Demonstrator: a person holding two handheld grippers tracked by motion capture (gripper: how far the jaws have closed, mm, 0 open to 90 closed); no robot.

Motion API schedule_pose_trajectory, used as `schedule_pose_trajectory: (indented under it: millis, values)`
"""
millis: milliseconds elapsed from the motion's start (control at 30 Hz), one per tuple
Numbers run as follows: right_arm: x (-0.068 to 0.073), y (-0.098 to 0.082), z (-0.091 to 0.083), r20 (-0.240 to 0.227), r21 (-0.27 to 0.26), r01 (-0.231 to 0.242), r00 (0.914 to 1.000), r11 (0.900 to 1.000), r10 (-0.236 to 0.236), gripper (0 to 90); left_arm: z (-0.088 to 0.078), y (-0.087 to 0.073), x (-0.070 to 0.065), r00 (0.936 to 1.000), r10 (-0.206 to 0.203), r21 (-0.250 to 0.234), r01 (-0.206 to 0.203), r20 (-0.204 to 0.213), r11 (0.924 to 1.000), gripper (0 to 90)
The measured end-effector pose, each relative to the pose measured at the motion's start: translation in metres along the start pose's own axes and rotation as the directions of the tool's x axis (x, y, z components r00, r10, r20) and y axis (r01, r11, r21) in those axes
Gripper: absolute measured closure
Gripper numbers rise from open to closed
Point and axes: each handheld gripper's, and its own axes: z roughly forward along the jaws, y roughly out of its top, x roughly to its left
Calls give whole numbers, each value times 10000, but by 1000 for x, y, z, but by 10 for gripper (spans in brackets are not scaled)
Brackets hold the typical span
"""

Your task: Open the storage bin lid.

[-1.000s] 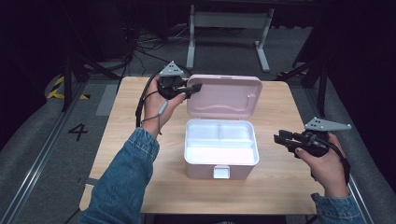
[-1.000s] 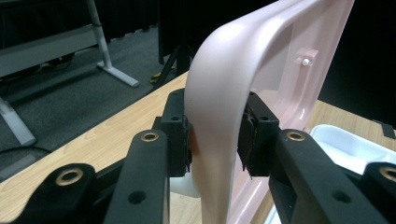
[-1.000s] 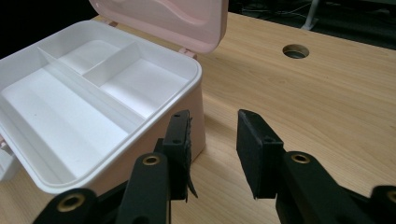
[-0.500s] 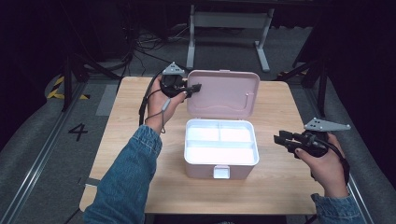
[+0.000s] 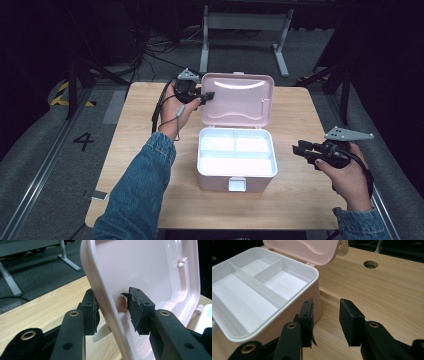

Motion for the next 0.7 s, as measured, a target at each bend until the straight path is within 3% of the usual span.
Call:
schedule_pose_trajectory:
  millis: [400, 700]
  values:
    - [-1, -2, 1, -7, 49, -63, 10000, 10000, 63, 647, 14, -9, 13, 9989, -465, 615, 460, 65, 9970, 596]
    - [-2, -2, 1, 3, 62, -107, 9999, 9999, 107, 644, 20, -14, 16, 9982, -597, 904, 596, -18, 9941, 575]
